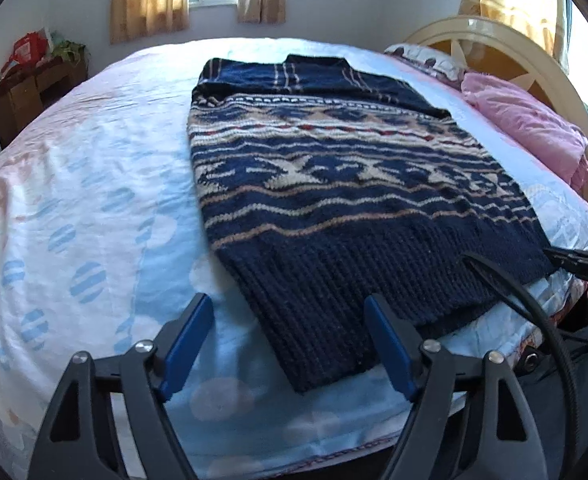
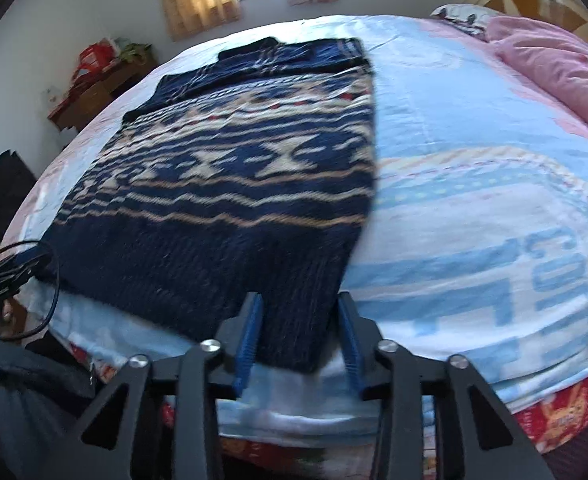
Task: Fold small clothes
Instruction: 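Move both tools to the patterned hem band of the sweater, then grasp the sweater hem with the left tool while the right tool grasps it too, then lift the hem with both tools and fold it over toward the collar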
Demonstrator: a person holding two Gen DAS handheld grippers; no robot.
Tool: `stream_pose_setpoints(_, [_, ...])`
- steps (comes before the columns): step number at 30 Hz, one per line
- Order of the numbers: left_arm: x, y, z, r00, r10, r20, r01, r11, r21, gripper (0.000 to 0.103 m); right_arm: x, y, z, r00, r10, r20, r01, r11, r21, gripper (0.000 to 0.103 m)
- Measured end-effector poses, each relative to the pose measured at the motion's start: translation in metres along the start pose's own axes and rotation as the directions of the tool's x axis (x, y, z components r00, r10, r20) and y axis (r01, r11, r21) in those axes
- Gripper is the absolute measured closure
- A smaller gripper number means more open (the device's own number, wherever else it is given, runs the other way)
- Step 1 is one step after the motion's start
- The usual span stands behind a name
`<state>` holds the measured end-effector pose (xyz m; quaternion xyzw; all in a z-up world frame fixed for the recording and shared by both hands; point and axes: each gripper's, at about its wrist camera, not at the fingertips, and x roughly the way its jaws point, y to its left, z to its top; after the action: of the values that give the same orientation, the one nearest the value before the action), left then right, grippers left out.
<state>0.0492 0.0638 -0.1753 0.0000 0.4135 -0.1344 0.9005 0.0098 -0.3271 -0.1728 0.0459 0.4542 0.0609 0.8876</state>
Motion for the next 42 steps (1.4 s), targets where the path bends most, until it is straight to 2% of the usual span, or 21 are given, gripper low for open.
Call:
stream_pose_setpoints(2, [-0.002, -0.003, 0.0, 0.999, -0.014, 0.03, 0.013, 1.0, 0.016, 0.042, 0.003, 0.001, -0.002, 1.0, 0.006, 0.005, -0.006, 1.0, -0.002, 0.079])
stream_pose_setpoints(3, [-0.004, -0.004, 0.001, 0.999, -0.035, 0.035, 0.034, 0.999, 0.024, 0.062, 0.002, -0.001, -0.001, 1.0, 0.028, 0.015, -0.028, 1.0, 0.01, 0.088])
stream_pose_setpoints(4, [-0.005, -0.003, 0.003, 0.997, -0.062, 0.035, 0.061, 0.998, 0.016, 0.08, 0.0, -0.004, -0.001, 0.998, 0.054, 0.025, -0.054, 0.998, 0.024, 0.089])
stream_pose_setpoints(6, [-0.005, 0.003, 0.006, 0.994, -0.1, 0.034, 0.101, 0.995, -0.007, 0.089, -0.004, -0.01, 0.002, 0.995, 0.085, 0.053, -0.088, 0.995, 0.056, 0.09])
stream_pose_setpoints(11, [-0.006, 0.007, 0.009, 0.989, -0.137, 0.046, 0.139, 0.99, -0.032, 0.091, -0.011, -0.018, 0.011, 0.987, 0.133, 0.095, -0.143, 0.984, 0.103, 0.09])
stream_pose_setpoints(16, [-0.025, 0.015, 0.021, 0.981, -0.15, 0.126, 0.156, 0.987, -0.043, 0.092, -0.023, -0.019, 0.022, 0.973, 0.17, 0.158, -0.189, 0.975, 0.118, 0.091])
stream_pose_setpoints(20, [-0.033, 0.017, 0.033, 0.973, -0.173, 0.151, 0.182, 0.982, -0.05, 0.092, -0.036, -0.019, 0.032, 0.96, 0.19, 0.208, -0.217, 0.969, 0.118, 0.091])
stream_pose_setpoints(27, [-0.031, 0.024, 0.071, 0.96, -0.153, 0.234, 0.165, 0.986, -0.034, 0.094, -0.052, -0.015, 0.078, 0.941, 0.18, 0.286, -0.217, 0.971, 0.103, 0.091])
stream_pose_setpoints(32, [-0.017, 0.041, 0.095, 0.951, -0.196, 0.24, 0.225, 0.969, -0.099, 0.094, -0.049, -0.009, 0.114, 0.932, 0.192, 0.307, -0.235, 0.966, 0.11, 0.091])
stream_pose_setpoints(42, [-0.026, 0.058, 0.144, 0.927, -0.203, 0.316, 0.251, 0.961, -0.118, 0.094, -0.059, 0.0, 0.16, 0.906, 0.216, 0.363, -0.27, 0.957, 0.104, 0.091])
